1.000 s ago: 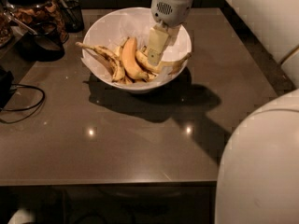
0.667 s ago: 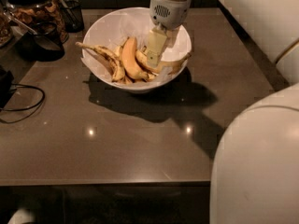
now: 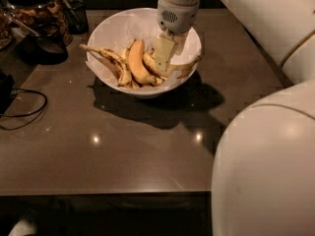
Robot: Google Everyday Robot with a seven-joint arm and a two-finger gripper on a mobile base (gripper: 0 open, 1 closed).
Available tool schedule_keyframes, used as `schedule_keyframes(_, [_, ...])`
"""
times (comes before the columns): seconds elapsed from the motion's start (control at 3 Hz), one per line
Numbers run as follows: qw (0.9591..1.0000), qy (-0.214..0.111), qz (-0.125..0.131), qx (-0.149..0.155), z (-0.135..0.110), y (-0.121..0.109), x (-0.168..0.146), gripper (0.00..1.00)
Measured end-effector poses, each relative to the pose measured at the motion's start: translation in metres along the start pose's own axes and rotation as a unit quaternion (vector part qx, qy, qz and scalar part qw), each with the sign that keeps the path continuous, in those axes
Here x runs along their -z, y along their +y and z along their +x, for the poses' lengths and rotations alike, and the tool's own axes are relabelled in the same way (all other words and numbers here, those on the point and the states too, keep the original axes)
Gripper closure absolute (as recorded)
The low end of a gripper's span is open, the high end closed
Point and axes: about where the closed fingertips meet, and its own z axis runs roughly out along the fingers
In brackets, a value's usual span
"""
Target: Pick banana from white bowl
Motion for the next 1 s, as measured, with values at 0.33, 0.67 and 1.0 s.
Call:
schedule_keyframes(0.33, [1.0000, 0.002, -0.002, -0.004, 0.001, -0.003, -0.003, 0.40])
schedule_keyframes(0.67, [0.9999, 0.008, -0.006, -0.007, 0.003, -0.004, -0.011, 0.39])
schedule_keyframes(1.0, [0.9998, 0.018, -0.009, -0.010, 0.005, -0.005, -0.019, 0.41])
